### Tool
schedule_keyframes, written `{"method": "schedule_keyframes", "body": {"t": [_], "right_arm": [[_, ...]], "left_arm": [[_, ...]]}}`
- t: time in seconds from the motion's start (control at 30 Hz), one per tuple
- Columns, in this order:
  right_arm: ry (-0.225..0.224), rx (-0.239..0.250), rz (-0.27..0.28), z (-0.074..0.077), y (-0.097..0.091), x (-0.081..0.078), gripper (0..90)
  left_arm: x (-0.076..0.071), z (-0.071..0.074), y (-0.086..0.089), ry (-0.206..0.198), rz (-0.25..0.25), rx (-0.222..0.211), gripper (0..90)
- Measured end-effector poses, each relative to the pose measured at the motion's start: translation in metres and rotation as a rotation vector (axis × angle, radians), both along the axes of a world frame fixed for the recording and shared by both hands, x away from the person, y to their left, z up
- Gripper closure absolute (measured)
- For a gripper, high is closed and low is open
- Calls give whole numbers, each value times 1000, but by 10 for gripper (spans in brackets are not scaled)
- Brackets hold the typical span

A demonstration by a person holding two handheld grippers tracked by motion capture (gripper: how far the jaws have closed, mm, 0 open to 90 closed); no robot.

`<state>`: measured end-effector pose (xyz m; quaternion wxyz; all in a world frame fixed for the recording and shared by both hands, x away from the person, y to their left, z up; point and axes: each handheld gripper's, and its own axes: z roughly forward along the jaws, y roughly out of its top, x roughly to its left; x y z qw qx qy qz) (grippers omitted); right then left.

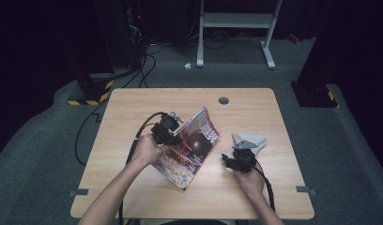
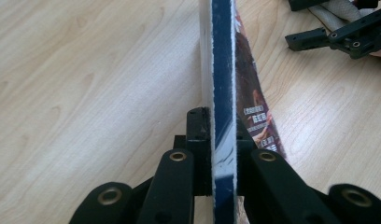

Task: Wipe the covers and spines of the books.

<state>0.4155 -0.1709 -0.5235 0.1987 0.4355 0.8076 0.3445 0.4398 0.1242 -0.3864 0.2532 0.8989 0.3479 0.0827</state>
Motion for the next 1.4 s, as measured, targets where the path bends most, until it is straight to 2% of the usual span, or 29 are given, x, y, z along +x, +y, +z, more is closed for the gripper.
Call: {"method": "schedule_keyframes", "body": {"t": [0.13,0.33,0.57,0.67,0.77,0.87,0.9,0.93,1.0,1.2,1.33,1.4], "right_arm": [[0,0,3,0,0,0,394],[2,0,-3,0,1,-1,396],[-2,-1,14,0,1,-1,406],[19,-10,26,2,1,0,425],[73,-45,54,9,3,3,446],[92,-84,86,14,6,4,453],[101,-90,114,19,7,2,457],[101,-90,114,19,7,2,457],[95,-100,154,27,8,-1,453],[49,-192,280,51,14,-9,436],[56,-227,336,67,9,-11,421],[52,-232,345,70,7,-11,419]], "left_arm": [[-1,14,2,-20,-12,32,838],[-3,27,4,-38,-29,50,837],[-5,39,8,-51,-79,95,837],[-5,41,10,-45,-107,116,838],[-6,43,11,-44,-123,140,838],[-6,45,13,-41,-138,136,837],[-6,47,14,-43,-143,133,838],[-6,48,15,-45,-150,127,838],[-7,50,16,-46,-163,127,837],[-8,53,16,-48,-202,150,837],[-10,52,15,-46,-236,155,837],[-11,52,14,-48,-248,159,837]]}}
